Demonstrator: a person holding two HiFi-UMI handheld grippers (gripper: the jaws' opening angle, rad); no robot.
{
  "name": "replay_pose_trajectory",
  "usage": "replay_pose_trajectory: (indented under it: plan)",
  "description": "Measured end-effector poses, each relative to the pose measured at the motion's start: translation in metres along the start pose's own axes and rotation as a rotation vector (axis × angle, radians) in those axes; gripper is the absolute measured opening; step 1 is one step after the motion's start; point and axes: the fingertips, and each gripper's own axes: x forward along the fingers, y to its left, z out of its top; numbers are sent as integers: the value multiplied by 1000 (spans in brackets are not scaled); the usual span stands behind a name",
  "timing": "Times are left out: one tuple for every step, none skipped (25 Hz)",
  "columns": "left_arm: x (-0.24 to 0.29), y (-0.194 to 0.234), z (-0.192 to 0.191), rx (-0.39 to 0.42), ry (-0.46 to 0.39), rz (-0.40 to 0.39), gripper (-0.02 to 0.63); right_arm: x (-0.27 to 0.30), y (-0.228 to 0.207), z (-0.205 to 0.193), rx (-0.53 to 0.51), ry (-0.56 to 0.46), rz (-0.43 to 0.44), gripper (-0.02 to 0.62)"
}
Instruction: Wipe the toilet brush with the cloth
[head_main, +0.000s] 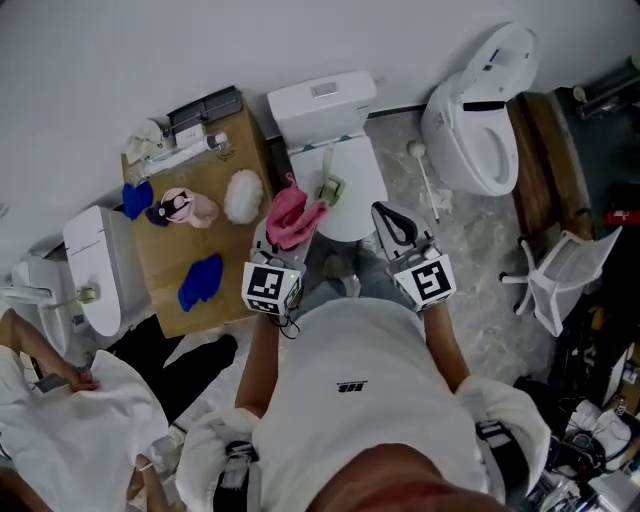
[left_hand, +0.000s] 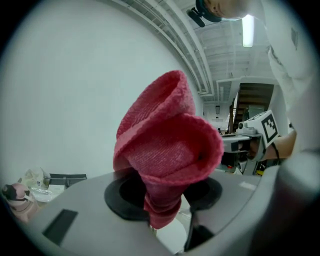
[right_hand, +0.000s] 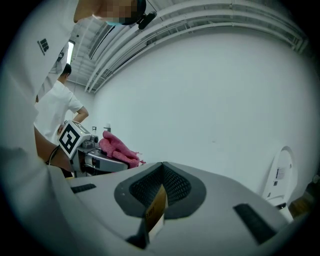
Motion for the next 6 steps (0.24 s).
replay_pose_trajectory:
  plan:
    - [-1, -3, 4, 3, -4, -7, 186, -3, 0, 4, 0, 1, -2, -5]
    - [-1, -6, 8, 6, -8, -13, 186, -5, 0, 7, -2, 3, -5, -5]
    - [-1, -9, 12, 9, -11, -19, 186, -7, -1, 9, -7, 4, -8, -5]
    - [-1, -12, 15, 13, -14, -24, 186, -8, -2, 12, -11, 4, -13, -5]
    - [-1, -14, 18, 16, -16, -29, 186, -10, -4, 14, -14, 4, -19, -5]
    - [-1, -17, 21, 19, -18, -33, 186, -11, -5, 17, -18, 3, -26, -5]
